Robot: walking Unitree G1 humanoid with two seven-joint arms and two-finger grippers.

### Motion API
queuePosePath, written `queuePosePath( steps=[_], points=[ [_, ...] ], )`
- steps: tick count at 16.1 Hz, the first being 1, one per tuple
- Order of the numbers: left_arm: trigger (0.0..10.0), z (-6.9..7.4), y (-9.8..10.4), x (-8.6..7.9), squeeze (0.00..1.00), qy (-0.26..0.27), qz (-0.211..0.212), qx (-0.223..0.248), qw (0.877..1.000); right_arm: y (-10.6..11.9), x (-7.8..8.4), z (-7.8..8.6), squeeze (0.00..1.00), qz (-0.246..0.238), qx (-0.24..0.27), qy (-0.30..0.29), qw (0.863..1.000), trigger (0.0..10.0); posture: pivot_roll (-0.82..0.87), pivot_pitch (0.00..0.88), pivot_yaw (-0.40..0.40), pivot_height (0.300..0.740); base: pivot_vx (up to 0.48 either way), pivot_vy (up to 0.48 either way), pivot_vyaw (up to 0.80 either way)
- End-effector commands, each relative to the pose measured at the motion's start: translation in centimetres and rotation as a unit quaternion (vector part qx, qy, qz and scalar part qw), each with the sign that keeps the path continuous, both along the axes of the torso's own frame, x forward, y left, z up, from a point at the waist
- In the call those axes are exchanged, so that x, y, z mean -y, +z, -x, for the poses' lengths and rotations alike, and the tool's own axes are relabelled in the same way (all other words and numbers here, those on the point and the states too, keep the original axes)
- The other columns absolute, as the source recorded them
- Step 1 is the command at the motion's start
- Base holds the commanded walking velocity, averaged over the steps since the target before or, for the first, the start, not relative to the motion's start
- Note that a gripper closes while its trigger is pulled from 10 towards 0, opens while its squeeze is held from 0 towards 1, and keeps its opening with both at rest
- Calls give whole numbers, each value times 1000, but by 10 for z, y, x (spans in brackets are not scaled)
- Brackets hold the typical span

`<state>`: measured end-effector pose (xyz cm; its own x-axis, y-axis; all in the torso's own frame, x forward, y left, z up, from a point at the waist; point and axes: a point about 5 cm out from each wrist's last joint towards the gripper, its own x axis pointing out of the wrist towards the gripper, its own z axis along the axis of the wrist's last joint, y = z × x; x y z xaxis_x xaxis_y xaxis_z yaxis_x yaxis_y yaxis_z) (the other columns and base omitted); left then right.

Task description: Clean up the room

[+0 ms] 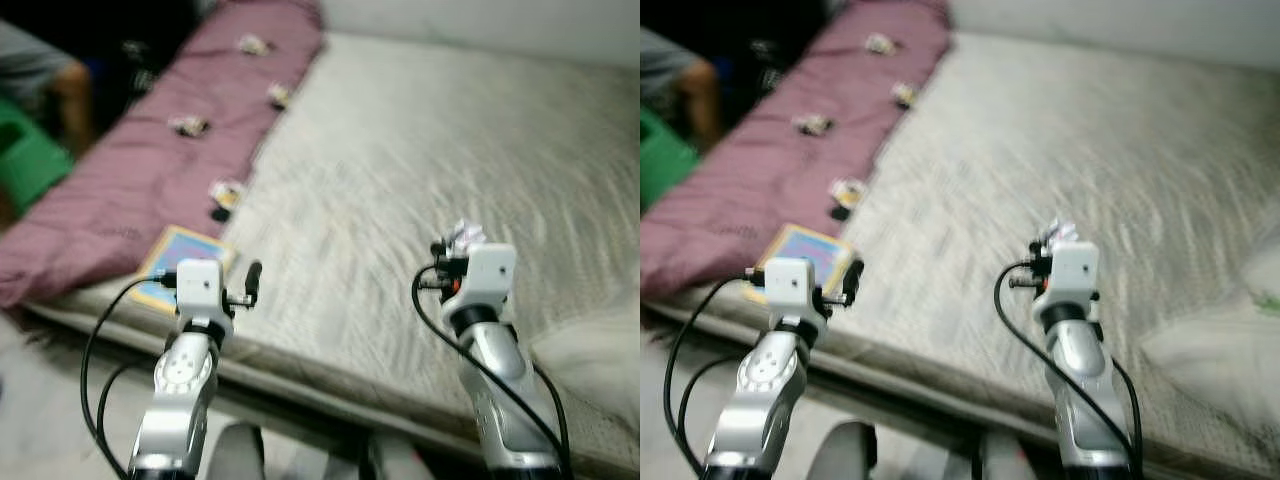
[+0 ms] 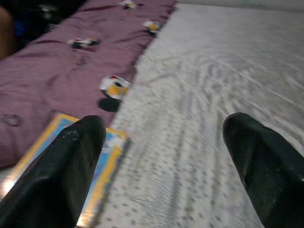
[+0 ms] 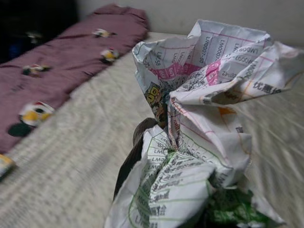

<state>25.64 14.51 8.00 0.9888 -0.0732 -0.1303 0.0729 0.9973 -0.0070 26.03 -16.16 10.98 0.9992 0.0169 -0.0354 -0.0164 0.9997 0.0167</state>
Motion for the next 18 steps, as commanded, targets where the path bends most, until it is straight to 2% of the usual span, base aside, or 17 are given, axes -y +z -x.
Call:
queuePosePath(
  steps=[1, 5, 11, 15, 17, 18],
  points=[
    [10000, 2, -2, -1, 0, 0, -1, -7, 1000, 1, 1, 0, 0, -4, -1, -5, 1000, 10000, -60, 0, -3, 729, 0, 0, 0],
    [10000, 1, -4, -3, 0, 13, -18, -13, 1000, -1, 1, 2, 0, -4, -5, -4, 1000, 10000, -60, 0, -3, 740, 0, 0, 0],
    [10000, 2, -4, -4, 0, 18, -6, -12, 1000, -3, 1, 0, 0, -3, -7, -2, 1000, 10000, -50, 0, -7, 740, 0, 0, 0],
    [10000, 2, -3, -2, 0, 16, -16, -8, 1000, -7, -2, 0, 0, -33, -20, 2, 999, 10000, -47, 0, -8, 740, 0, 0, 0],
    [10000, 3, -4, -1, 0, 15, -9, -10, 1000, -17, -3, 2, 0, -67, -49, 1, 997, 10000, -45, 0, -12, 740, 0, 0, 0],
    [10000, 3, -4, -1, 0, 15, -4, -11, 1000, -21, 3, 3, 0, -67, -60, -19, 996, 10000, -44, 0, -13, 740, 0, 0, 0]
  ],
)
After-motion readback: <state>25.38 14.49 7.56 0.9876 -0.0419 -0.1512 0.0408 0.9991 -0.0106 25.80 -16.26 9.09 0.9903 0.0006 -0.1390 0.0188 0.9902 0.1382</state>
